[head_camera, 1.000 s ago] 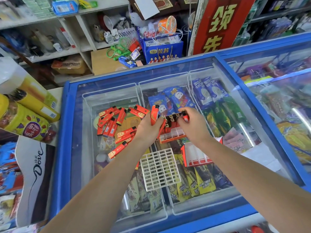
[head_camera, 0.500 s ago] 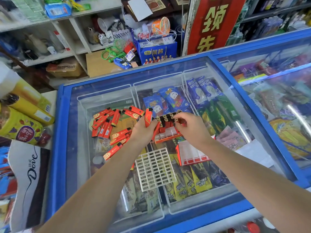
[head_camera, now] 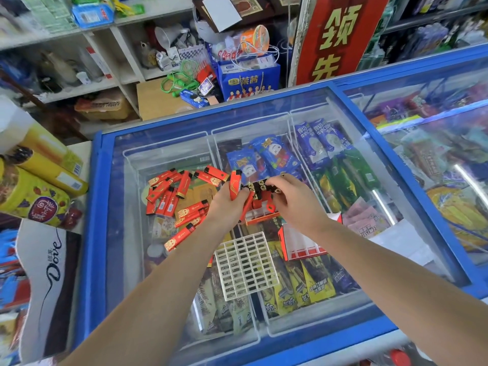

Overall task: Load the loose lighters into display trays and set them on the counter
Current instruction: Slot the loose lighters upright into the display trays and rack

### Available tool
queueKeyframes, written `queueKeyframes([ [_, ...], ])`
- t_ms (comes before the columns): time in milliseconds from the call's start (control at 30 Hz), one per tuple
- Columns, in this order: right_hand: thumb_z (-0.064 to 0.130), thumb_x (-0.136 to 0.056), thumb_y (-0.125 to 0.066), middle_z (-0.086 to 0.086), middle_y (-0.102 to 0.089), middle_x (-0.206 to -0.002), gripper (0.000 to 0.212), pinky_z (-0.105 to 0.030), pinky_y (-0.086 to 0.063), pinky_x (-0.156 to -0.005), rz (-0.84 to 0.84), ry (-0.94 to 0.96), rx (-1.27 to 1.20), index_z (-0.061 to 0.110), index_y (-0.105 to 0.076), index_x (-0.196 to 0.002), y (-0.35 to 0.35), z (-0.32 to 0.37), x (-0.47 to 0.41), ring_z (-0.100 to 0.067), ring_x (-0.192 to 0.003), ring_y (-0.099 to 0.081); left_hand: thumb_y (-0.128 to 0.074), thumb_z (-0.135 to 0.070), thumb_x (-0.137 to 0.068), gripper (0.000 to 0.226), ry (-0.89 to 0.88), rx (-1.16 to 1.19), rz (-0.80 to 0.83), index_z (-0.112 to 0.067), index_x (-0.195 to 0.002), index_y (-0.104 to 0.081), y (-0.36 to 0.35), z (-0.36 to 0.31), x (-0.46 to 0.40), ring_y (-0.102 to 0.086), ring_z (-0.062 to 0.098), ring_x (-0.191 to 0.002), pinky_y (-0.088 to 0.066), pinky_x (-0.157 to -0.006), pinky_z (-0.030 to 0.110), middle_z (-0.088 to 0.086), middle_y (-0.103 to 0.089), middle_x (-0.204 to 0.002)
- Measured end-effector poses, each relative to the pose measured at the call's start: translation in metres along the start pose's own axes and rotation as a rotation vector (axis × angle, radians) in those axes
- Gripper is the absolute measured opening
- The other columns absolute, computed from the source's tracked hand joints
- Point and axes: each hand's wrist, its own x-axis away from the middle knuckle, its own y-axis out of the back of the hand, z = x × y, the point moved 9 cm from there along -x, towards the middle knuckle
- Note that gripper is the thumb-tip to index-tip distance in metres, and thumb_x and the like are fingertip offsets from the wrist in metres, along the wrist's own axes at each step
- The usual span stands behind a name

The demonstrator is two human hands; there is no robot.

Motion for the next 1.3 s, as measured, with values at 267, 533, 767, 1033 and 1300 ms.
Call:
queueKeyframes([
  [267, 0.005, -0.084, -0.066, -0.002, -0.065, -0.095, 0.02, -0.03, -0.051, -0.073, 0.054, -0.092, -0.033, 0.012, -0.071, -0.102, -0.005, -0.009, -0.007, -0.012, -0.072, -0.057, -0.053, -0.039, -0.104, 0.022, -0.005, -0.003, 0.002, -0.018, -0.103, -0.057, 0.0, -0.001, -0.002, -0.065, 0.021, -0.06, -0.063, -0.072, 0.048, 0.006, -0.064, -0.075],
  [533, 0.02, -0.099, -0.057, -0.006, -0.068, -0.095, 0.014, -0.045, -0.054, -0.07, 0.144, -0.013, 0.212, 0.012, -0.062, -0.108, -0.011, -0.005, -0.009, -0.03, -0.082, -0.064, -0.053, -0.041, -0.103, 0.019, -0.006, -0.005, 0.004, -0.024, -0.096, -0.056, -0.001, 0.002, -0.004, -0.064, 0.02, -0.058, -0.062, -0.067, 0.042, 0.006, -0.063, -0.074],
  [767, 0.018, -0.102, -0.046, -0.004, -0.062, -0.08, 0.016, -0.039, -0.051, -0.056, 0.228, 0.005, 0.369, 0.016, -0.044, -0.117, -0.023, -0.006, -0.006, -0.031, -0.066, -0.061, -0.053, -0.043, -0.102, 0.018, -0.016, -0.002, 0.001, -0.026, -0.097, -0.057, 0.0, 0.002, -0.006, -0.065, 0.017, -0.058, -0.063, -0.067, 0.042, 0.004, -0.065, -0.075],
  [1033, 0.014, -0.101, -0.047, -0.001, -0.064, -0.086, 0.015, -0.034, -0.046, -0.055, 0.085, 0.017, 0.258, 0.015, -0.051, -0.116, -0.009, -0.006, -0.002, -0.021, -0.066, -0.061, -0.053, -0.044, -0.102, 0.015, -0.071, 0.04, -0.044, -0.03, -0.102, -0.057, 0.005, -0.006, -0.004, -0.066, 0.015, -0.064, -0.057, -0.064, 0.033, 0.005, -0.07, -0.085],
  [1300, 0.014, -0.093, -0.058, -0.009, -0.073, -0.096, 0.023, -0.038, -0.058, -0.068, 0.096, -0.528, -0.89, 0.023, -0.07, -0.112, -0.005, -0.017, 0.001, -0.029, -0.081, -0.074, -0.058, -0.042, -0.099, 0.014, -0.109, 0.116, 0.061, -0.029, -0.104, -0.061, -0.017, -0.024, -0.004, -0.072, 0.009, -0.071, -0.056, -0.058, 0.021, -0.005, -0.075, -0.085],
])
